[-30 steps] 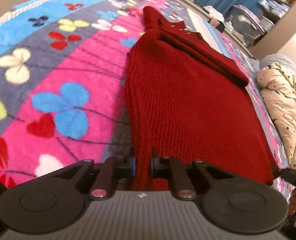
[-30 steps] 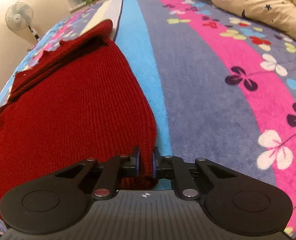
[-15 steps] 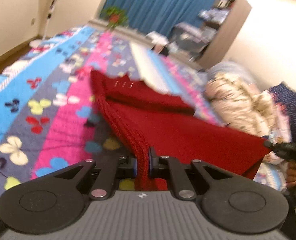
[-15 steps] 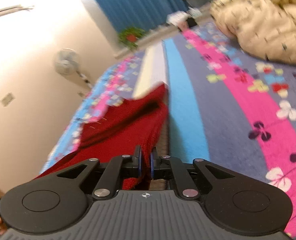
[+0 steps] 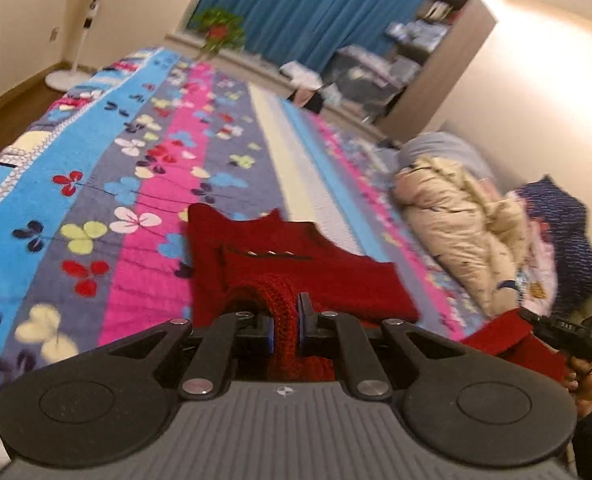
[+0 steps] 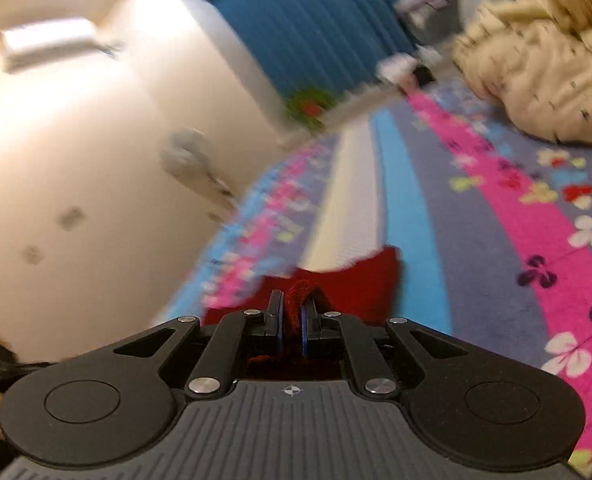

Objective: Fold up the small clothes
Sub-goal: 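Lift the hem with both tools and fold it toward the collar, then open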

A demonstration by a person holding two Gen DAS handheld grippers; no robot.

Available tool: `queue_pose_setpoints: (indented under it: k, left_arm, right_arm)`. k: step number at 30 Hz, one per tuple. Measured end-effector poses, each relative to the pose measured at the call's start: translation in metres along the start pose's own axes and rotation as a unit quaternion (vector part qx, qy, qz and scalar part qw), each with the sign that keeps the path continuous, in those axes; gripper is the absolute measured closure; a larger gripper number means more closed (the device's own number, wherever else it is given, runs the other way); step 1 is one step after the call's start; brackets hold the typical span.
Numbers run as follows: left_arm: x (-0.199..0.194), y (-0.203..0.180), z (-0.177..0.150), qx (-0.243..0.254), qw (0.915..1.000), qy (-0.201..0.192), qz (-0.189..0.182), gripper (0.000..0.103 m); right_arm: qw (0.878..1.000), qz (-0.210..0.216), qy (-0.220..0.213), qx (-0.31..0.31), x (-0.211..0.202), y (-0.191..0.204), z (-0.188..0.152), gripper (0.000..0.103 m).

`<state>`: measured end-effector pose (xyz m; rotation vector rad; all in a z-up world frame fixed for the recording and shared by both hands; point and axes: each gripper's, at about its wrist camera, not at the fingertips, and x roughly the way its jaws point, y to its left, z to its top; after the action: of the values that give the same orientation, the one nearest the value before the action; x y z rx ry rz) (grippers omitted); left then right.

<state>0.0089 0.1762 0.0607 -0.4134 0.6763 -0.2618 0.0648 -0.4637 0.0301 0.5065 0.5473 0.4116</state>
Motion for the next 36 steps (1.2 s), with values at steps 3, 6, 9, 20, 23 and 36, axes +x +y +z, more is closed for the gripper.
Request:
queue_pose_setpoints:
  k: [3,6,9,20,23,36]
  left_arm:
    - [0.063,0.017,0.03,0.011,0.999,0.024,0.035,0.092]
    - [0.132,0.048,0.046,-0.004,0.9952,0.073,0.065,0.092]
    - [0.174,0.074,0.041,-0.038,0.9875,0.122,0.092,0.092]
    - [0.18,0.099,0.045,-0.096,0.9859,0.11,0.082,0.076]
    - [0.165,0.094,0.047,-0.108,0.9859,0.094,0.087,0.063]
    - [0.111,0.089,0.035,-0.026,0.9883,0.057,0.139,0.041]
  right_arm:
    - [0.999,-0.042,0.032,0.011,0.059,-0.019,0.018,0.096]
    - [0.993,-0.08,0.073,0.037,0.119,-0.046,0.029,0.096]
    - [0.986,-0.119,0.101,0.053,0.162,-0.065,0.019,0.096]
    - [0.976,-0.167,0.122,0.072,0.197,-0.078,0.001,0.086]
    - [0.976,-0.169,0.116,0.078,0.192,-0.078,0.002,0.078]
    - [0.98,-0.172,0.076,0.071,0.136,-0.092,0.004,0.063]
